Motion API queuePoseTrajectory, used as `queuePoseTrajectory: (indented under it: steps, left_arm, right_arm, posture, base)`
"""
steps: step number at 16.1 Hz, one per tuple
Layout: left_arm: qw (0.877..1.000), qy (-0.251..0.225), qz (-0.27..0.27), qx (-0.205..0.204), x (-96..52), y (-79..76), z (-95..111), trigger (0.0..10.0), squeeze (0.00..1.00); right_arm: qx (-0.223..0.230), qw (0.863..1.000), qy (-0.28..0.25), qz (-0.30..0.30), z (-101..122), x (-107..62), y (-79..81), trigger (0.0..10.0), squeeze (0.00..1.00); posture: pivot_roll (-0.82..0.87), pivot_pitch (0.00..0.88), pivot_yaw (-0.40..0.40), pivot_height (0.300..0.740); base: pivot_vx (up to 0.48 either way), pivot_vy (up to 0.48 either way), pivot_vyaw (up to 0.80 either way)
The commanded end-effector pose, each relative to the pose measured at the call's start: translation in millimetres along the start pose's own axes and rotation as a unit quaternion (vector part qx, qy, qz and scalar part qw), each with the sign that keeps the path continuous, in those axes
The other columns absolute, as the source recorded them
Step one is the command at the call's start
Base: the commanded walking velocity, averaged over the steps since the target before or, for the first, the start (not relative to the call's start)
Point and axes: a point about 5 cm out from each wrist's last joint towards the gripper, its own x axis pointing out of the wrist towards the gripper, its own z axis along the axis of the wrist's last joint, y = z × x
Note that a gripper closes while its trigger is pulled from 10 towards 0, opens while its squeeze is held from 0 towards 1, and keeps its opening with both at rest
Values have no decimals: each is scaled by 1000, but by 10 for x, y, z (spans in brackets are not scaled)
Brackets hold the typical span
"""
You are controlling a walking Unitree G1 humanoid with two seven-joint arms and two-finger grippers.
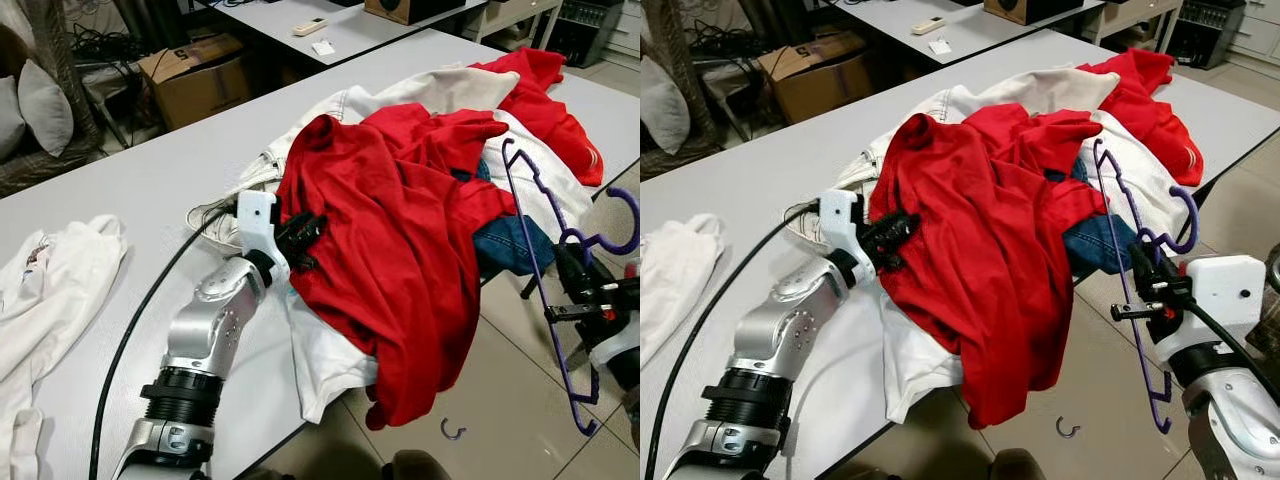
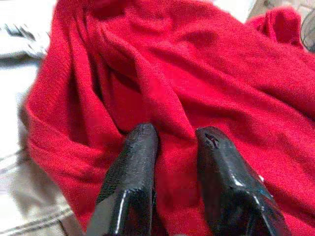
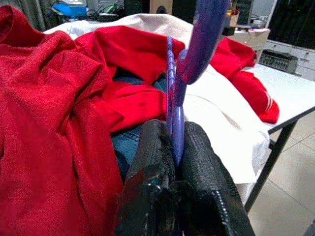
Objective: Hang hanger
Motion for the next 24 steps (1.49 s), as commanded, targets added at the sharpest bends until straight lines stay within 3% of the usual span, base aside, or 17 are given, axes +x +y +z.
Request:
queuePoseTrajectory:
  steps: [1,9,13,17,20,21,22,23,24]
  left_arm:
    - [1000,-20,11,5,-38,57,76,0,0]
    - [1000,-25,3,11,-24,81,106,0,0]
    - [999,-31,-22,3,-10,16,123,0,0]
    - [989,-129,7,-76,64,105,431,0,0]
    - [971,-234,15,-55,140,305,1155,0,0]
    - [971,-234,15,-55,140,305,1155,0,0]
    - [938,-346,10,3,44,369,2010,0,0]
    - [907,-420,7,32,-117,348,2492,0,0]
    - [857,-510,-5,69,-400,258,3032,0,0]
  right_arm:
    - [-1,1000,-3,6,5,17,26,10000,0]
    - [-3,1000,-4,9,-20,47,96,10000,0]
    - [-3,1000,-2,8,-35,38,104,10000,0]
    - [-3,1000,-6,3,-29,65,121,10000,0]
    - [-4,1000,-14,14,-20,150,169,10000,0]
    - [-4,1000,-14,14,-20,150,169,10000,0]
    - [-6,1000,-25,15,17,195,157,10000,0]
    - [-6,999,-31,12,39,208,144,10000,0]
    - [-4,999,-39,7,66,216,133,10000,0]
  posture:
    - [-319,0,109,740]
    - [-327,0,125,740]
    - [-336,0,137,740]
    - [-323,0,137,740]
    - [-303,0,132,740]
    - [-303,0,132,740]
    - [-296,0,132,740]
    - [-295,0,138,740]
    - [-296,0,145,740]
  base:
    - [0,0,0]
    - [0,0,0]
    - [0,0,0]
    - [0,0,0]
    - [0,0,0]
    - [0,0,0]
    - [0,0,0]
    - [0,0,0]
    - [0,0,0]
